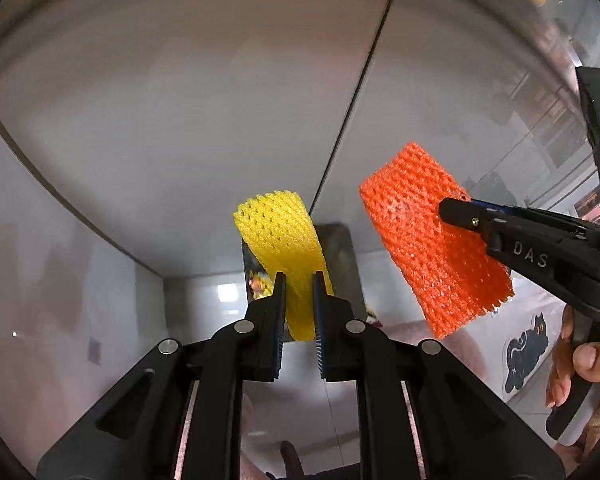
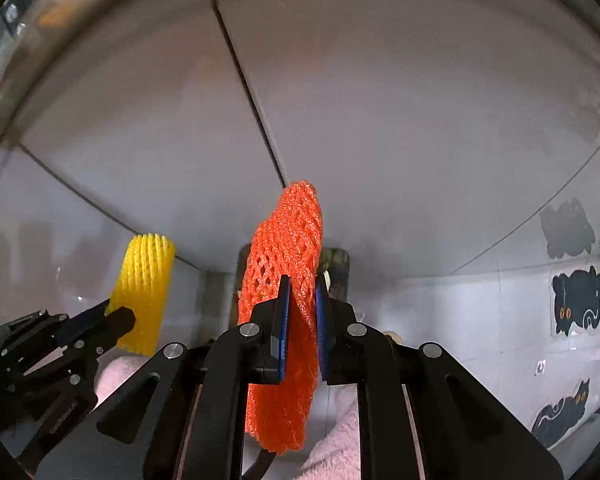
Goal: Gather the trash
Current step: 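Carry both foam nets over the bin and open both tools to drop them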
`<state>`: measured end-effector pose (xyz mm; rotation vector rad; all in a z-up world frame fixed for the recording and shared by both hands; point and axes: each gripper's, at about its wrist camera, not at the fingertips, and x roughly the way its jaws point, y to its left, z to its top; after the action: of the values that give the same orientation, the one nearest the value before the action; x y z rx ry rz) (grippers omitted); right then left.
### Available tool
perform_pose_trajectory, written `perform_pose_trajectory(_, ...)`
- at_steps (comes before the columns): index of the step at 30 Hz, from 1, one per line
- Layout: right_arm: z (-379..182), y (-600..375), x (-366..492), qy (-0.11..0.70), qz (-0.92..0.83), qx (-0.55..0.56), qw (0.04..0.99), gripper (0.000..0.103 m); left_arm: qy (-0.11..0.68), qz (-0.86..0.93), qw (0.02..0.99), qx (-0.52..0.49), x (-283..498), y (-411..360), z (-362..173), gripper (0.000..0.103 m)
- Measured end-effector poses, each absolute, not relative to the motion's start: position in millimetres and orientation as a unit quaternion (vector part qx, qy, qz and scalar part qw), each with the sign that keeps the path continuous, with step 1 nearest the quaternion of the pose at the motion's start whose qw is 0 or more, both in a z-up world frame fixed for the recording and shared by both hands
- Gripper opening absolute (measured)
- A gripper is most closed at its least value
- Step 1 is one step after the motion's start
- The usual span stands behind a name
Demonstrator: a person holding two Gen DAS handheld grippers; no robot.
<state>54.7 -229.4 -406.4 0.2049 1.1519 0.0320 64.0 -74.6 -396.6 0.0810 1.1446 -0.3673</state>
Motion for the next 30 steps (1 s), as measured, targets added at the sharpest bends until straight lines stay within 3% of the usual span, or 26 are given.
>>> perform_pose_trajectory(13,-513,-231,101,0.608,0.001,0.132,0.783,0.013,0.627,-0.158,0.762,0.039,109,-84,-515,0.012)
perform_pose_trajectory(22,-548,-216,124,0.641,-0.006,0.139,0.755,0.016,0.655,-0.154,0.739,0.036,125,-87,-550,0.015)
perform_pose_trajectory(30,-550,-221,128,0.646,-0.005,0.137,0.751,0.017,0.655,-0.153,0.739,0.036,130,-87,-549,0.018)
